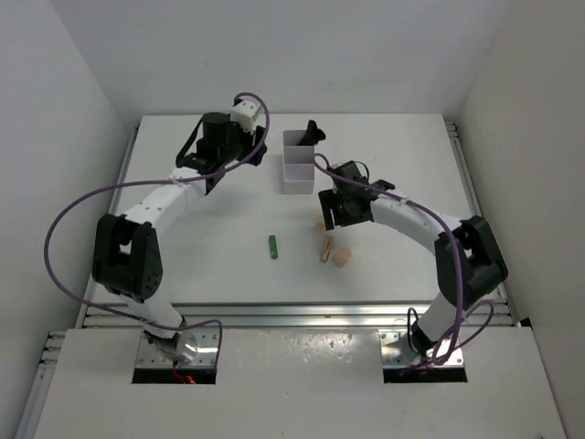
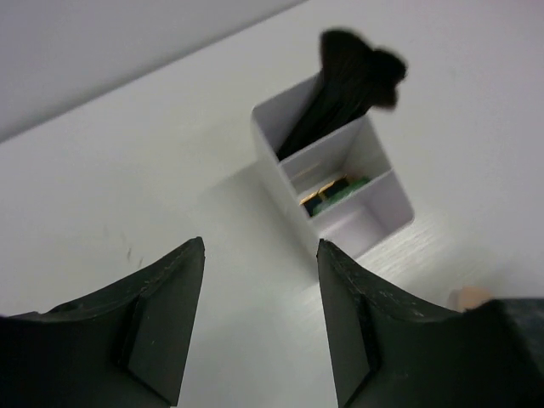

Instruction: Organize the makeup

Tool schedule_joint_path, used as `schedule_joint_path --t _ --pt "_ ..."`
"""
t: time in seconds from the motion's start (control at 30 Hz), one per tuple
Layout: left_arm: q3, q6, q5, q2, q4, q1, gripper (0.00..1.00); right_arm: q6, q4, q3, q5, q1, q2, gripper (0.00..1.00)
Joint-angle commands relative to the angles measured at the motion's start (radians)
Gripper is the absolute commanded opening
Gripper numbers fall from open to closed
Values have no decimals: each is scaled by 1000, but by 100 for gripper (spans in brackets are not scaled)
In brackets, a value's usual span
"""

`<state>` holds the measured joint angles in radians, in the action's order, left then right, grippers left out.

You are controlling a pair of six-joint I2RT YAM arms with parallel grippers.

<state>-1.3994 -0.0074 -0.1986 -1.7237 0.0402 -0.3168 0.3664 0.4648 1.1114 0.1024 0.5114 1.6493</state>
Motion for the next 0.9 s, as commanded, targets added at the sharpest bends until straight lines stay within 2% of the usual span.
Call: schedule_joint_path --t 0.0,0.27,0.4,0.77,0.87 --pt "108 4 103 122 -140 47 61 121 38 31 68 32 29 65" --pt "376 33 94 325 -140 97 61 218 76 88 112 91 156 62" --pt "488 24 126 391 -42 97 65 232 97 94 120 92 198 61" --pt "559 1 168 446 13 79 68 282 97 100 40 91 267 41" --pt "570 11 168 455 23 79 69 293 107 108 42 88 277 40"
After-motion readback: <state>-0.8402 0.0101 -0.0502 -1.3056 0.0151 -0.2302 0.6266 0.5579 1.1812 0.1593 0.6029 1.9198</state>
